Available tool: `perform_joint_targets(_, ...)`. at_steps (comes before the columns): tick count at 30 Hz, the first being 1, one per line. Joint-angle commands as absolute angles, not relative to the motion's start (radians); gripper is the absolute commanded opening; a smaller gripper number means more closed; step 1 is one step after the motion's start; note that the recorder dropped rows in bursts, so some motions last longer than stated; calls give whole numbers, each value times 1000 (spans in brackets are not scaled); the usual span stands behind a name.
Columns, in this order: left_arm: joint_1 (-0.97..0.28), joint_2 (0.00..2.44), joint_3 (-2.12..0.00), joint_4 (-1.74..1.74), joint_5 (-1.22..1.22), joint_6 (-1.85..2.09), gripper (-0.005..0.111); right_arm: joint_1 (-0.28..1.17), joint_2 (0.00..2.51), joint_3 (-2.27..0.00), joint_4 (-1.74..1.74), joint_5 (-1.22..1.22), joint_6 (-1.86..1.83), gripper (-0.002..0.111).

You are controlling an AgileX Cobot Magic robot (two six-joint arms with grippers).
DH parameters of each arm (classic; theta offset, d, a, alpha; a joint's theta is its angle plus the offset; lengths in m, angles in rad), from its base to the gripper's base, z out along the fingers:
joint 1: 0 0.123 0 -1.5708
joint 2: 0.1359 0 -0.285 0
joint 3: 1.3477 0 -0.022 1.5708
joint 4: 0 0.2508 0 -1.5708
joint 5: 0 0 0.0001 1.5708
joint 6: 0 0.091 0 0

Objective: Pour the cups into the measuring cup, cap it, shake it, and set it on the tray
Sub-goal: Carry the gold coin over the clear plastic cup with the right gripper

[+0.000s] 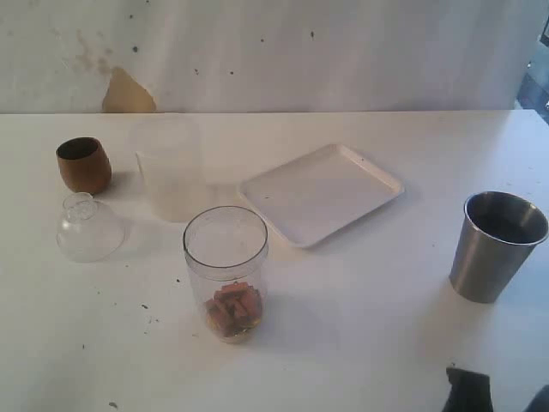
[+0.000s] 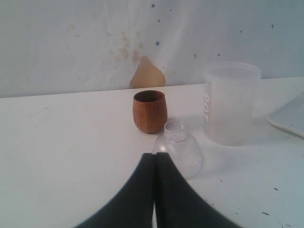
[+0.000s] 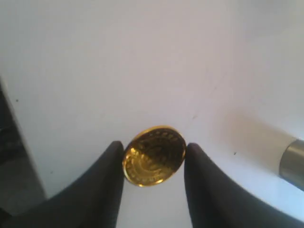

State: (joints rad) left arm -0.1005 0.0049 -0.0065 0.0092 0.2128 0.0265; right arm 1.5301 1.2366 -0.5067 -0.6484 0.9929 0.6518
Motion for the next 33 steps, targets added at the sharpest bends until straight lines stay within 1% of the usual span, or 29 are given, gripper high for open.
perform_joint_targets(1,-106,0,0,0,204,24,0,1403,1150,-567,-714,1015,621,0)
perform_joint_targets(4,-106,0,0,0,204,24,0,1319,1110,-622,-716,992,555,0)
perform_joint_targets(6,-106,0,0,0,204,24,0,1235,1088,-691,-719,955,470,0)
perform_joint_targets(8,-106,0,0,0,204,24,0,1143,1088,-780,-707,876,391,0)
perform_joint_targets(11,-106,0,0,0,204,24,0,1048,1111,-865,-651,739,306,0)
perform_joint_targets(12,-106,0,0,0,204,24,0,976,1152,-932,-555,674,214,0)
perform_joint_targets(14,-106,0,0,0,204,24,0,900,1239,-1015,-361,612,55,0)
perform_joint_targets(16,-106,0,0,0,204,24,0,828,1357,-1119,-161,605,-120,0)
perform_joint_targets(18,-106,0,0,0,204,24,0,780,1447,-1192,-22,607,-221,0)
perform_joint_targets(23,-106,0,0,0,204,24,0,705,1568,-1306,175,660,-292,0)
perform_joint_targets(28,-106,0,0,0,204,24,0,630,1644,-1342,243,779,-243,0)
perform_joint_targets(33,-106,0,0,0,204,24,0,625,1647,-1342,281,792,-230,0)
